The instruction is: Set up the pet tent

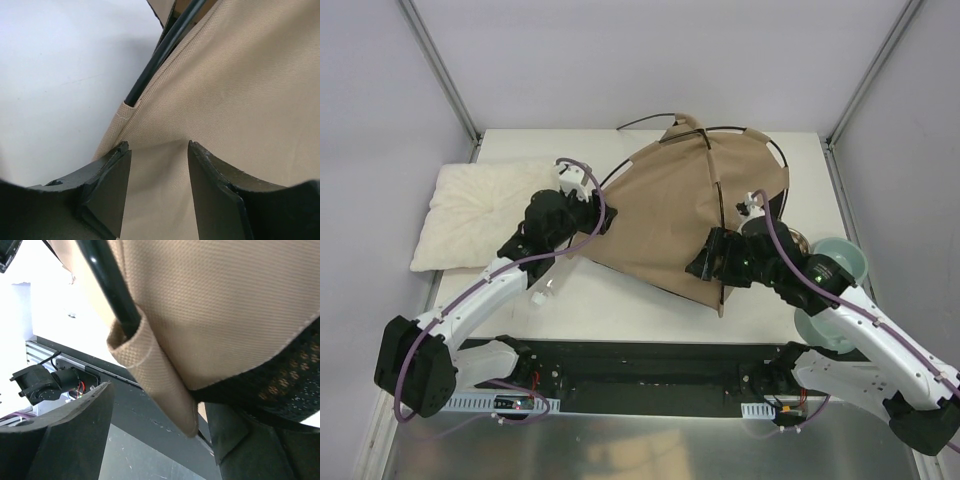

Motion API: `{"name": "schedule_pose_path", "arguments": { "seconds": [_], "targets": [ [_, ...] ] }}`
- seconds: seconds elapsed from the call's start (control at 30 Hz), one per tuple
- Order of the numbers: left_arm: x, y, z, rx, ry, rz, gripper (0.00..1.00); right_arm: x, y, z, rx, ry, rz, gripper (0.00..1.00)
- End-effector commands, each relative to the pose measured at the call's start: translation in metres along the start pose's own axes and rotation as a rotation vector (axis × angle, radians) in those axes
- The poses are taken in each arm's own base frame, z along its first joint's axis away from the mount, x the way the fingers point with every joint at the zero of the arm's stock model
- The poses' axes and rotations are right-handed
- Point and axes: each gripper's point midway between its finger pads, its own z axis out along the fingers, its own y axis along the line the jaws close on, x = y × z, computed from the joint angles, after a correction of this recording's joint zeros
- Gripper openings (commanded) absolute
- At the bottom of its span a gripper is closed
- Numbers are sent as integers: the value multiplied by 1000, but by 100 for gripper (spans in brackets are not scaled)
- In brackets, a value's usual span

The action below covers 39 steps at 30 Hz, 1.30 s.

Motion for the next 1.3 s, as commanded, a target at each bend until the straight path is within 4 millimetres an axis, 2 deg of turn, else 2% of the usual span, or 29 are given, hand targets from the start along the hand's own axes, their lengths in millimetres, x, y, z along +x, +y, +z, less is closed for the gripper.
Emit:
{"name": "schedule_pose_path", "arguments": {
  "seconds": [0.0, 0.2, 0.27, 0.4, 0.5, 0.6, 0.87, 0.97, 1.1, 1.17, 1.27],
  "targets": [
    [-9, 2, 5, 46, -29, -26, 50, -9, 8, -17, -26, -33, 24, 78],
    [-12, 6, 9, 52, -23, -33, 49, -12, 10, -31, -50, -47, -20, 80],
    [-11, 4, 11, 63, -14, -36, 49, -10, 6, -43, -20, -30, -52, 80],
    [-11, 1, 10, 78, -9, -45, 50, -14, -19, -74, 98, -47, -123, 81],
    [-11, -1, 9, 87, -7, -45, 50, -30, -30, -102, 173, -105, -171, 80],
    [-16, -4, 8, 95, -14, -43, 50, -59, -22, -114, 193, -210, -189, 79],
    [-22, -7, 1, 106, -14, -28, 51, -161, 24, -83, 236, -483, -187, 73],
    [-21, -7, -1, 104, -12, -27, 52, -187, 38, -65, 201, -495, -176, 71],
    [-24, -10, -4, 114, -20, -29, 52, -209, 48, -40, 176, -489, -184, 65],
    [-25, -11, -6, 117, -22, -32, 52, -215, 49, -26, 174, -468, -189, 58],
    [-26, -11, -9, 117, -23, -33, 53, -217, 48, -13, 180, -441, -202, 40]
  ]
}}
